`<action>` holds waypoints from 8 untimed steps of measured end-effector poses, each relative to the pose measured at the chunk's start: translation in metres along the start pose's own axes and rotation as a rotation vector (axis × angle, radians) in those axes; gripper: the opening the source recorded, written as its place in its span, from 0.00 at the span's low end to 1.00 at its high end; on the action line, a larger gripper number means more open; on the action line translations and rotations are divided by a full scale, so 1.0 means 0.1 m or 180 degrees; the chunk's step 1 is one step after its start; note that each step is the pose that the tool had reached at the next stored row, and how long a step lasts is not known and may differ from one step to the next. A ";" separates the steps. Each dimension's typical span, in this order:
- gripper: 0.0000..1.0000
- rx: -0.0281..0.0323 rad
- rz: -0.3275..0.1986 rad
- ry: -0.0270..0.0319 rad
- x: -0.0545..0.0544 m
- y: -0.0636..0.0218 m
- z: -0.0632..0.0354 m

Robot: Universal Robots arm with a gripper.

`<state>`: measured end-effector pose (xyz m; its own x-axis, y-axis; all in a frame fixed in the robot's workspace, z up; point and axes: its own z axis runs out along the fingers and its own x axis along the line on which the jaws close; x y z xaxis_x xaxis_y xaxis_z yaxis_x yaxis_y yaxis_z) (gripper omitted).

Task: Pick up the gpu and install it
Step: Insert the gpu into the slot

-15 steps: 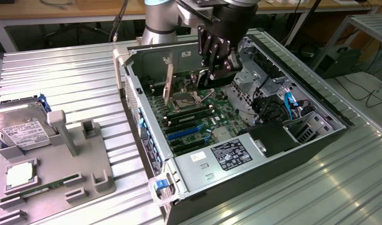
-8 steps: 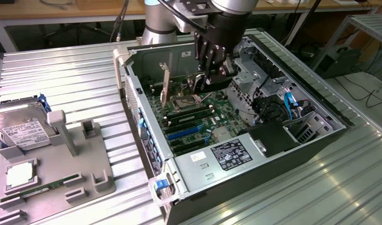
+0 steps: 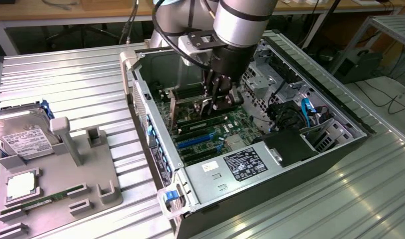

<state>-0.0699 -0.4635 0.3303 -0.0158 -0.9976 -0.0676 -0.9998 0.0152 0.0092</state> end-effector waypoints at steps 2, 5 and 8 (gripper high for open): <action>0.28 0.0000 0.0001 0.0000 0.01 0.024 0.136; 0.28 -0.0008 0.0001 0.0000 0.06 0.041 0.532; 0.28 -0.0013 0.0001 0.0000 0.07 0.039 0.666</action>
<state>-0.0745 -0.4663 0.2634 -0.0162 -0.9976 -0.0676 -0.9998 0.0153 0.0132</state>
